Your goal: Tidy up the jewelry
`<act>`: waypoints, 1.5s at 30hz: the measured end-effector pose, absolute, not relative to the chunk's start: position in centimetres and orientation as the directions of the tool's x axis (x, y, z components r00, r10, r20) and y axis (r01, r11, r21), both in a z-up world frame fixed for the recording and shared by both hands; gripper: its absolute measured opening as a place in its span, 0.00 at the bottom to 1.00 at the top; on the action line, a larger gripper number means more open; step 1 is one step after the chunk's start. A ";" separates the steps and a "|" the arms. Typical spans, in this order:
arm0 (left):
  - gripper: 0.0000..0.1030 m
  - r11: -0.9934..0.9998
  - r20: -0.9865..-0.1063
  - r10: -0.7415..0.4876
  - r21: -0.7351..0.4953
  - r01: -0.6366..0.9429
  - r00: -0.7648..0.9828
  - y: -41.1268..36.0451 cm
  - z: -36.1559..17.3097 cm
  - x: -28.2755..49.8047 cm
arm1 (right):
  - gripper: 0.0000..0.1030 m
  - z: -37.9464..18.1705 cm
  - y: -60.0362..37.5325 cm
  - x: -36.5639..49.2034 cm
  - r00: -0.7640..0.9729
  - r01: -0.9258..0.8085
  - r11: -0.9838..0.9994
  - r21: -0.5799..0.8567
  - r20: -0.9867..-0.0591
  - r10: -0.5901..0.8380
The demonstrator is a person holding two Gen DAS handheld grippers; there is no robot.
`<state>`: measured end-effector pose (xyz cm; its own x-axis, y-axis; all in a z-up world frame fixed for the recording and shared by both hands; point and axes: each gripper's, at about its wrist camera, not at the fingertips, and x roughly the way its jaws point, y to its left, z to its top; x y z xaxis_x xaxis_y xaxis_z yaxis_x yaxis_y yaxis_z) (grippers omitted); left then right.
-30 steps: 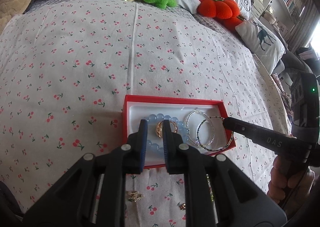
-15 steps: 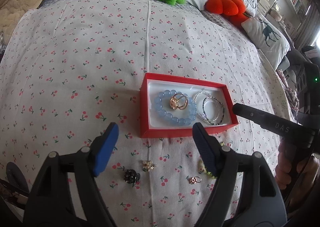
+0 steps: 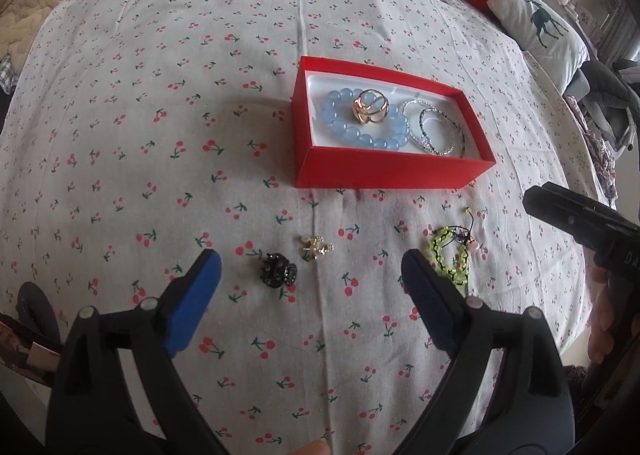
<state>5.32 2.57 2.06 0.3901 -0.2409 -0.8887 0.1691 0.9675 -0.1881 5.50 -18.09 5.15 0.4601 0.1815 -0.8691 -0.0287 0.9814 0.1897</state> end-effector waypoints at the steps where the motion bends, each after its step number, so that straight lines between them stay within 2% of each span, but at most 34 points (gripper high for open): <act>1: 0.89 0.967 -0.890 -0.242 -0.188 0.172 0.387 2.6 1.9 5.1 | 0.82 5.1 -18.1 5.2 0.458 -0.032 0.983 0.180 -0.871 0.175; 15: 0.89 0.957 -0.891 -0.243 -0.157 0.244 0.383 6.1 -1.6 2.6 | 0.83 1.5 -16.3 0.5 0.476 -0.189 0.982 -0.004 -0.875 0.088; 21: 0.88 0.937 -0.869 -0.276 -0.149 0.315 0.410 6.5 -2.5 1.7 | 0.83 -0.8 -16.4 -0.4 0.410 -0.215 0.976 0.024 -0.905 0.113; 31: 0.50 0.902 -0.838 -0.351 -0.183 0.392 0.418 5.0 -2.4 2.8 | 0.83 -1.6 -17.8 0.4 0.355 -0.149 0.983 0.104 -0.923 0.151; 39: 0.41 0.910 -0.834 -0.340 -0.176 0.376 0.433 4.2 -2.4 4.1 | 0.83 -1.6 -18.3 0.9 0.331 -0.139 0.978 0.158 -0.923 0.197; 42: 0.34 0.914 -0.837 -0.325 -0.160 0.372 0.439 3.8 -2.5 4.4 | 0.83 -1.6 -18.3 1.1 0.327 -0.143 0.976 0.166 -0.922 0.205; 44: 0.23 0.921 -0.841 -0.307 -0.145 0.362 0.445 3.8 -2.5 4.6 | 0.83 -1.7 -18.3 1.3 0.324 -0.143 0.975 0.172 -0.922 0.211; 45: 0.22 0.922 -0.841 -0.306 -0.146 0.358 0.446 3.9 -2.5 4.6 | 0.83 -1.7 -18.3 1.4 0.324 -0.143 0.975 0.173 -0.922 0.211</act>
